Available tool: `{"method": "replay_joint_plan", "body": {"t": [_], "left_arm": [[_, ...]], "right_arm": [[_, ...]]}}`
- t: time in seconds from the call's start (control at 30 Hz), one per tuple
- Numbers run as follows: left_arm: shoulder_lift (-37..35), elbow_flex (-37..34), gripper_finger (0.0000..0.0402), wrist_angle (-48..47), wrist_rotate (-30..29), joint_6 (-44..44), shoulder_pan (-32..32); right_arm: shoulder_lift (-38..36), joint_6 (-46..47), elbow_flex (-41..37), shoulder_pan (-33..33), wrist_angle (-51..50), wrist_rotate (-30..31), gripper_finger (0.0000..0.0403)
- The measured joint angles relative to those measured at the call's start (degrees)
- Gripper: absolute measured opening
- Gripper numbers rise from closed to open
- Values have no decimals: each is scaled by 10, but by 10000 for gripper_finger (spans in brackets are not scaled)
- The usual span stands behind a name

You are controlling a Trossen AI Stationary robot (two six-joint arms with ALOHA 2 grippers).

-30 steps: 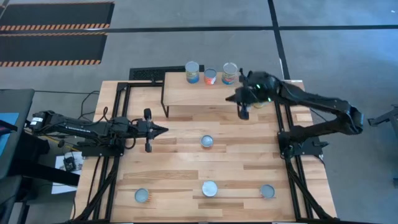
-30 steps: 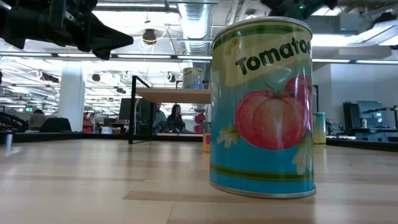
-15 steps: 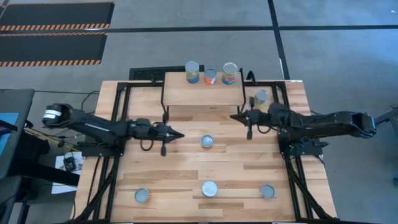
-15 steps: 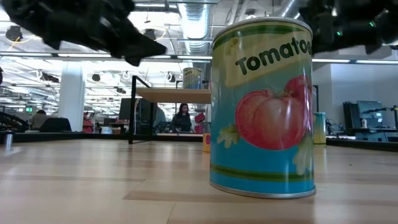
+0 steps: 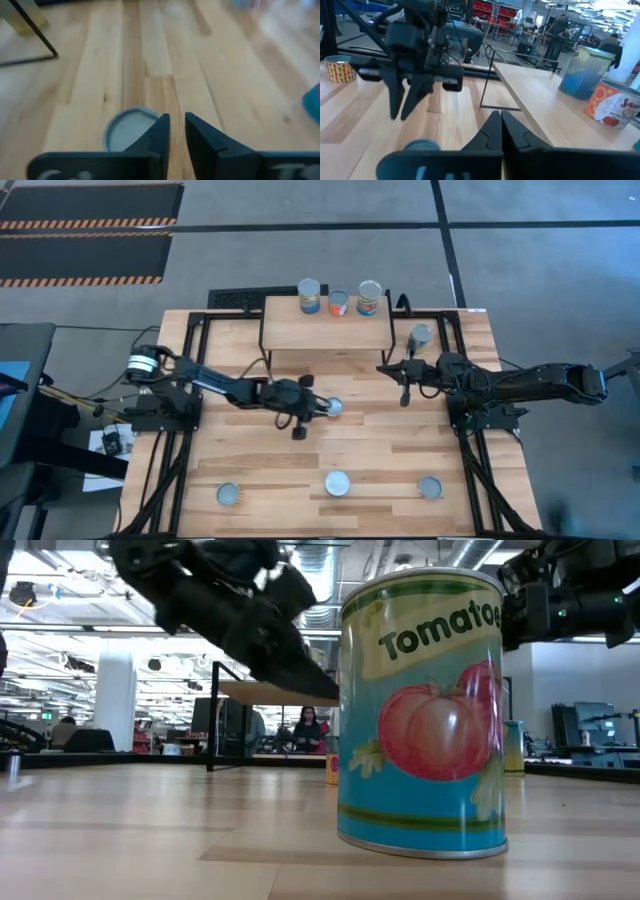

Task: Pick and place cans onto a shelf
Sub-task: Put the canned pineapple on the shelf

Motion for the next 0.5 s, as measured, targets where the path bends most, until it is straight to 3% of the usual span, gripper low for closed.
{"method": "replay_joint_plan", "body": {"t": [0.23, 0.5], "left_arm": [[65, 85, 102, -96, -23, 42, 0], [88, 95, 109, -110, -29, 55, 0]], "right_arm": [[0, -19, 0, 0, 4, 0, 6], [1, -34, 0, 0, 5, -1, 8]]}}
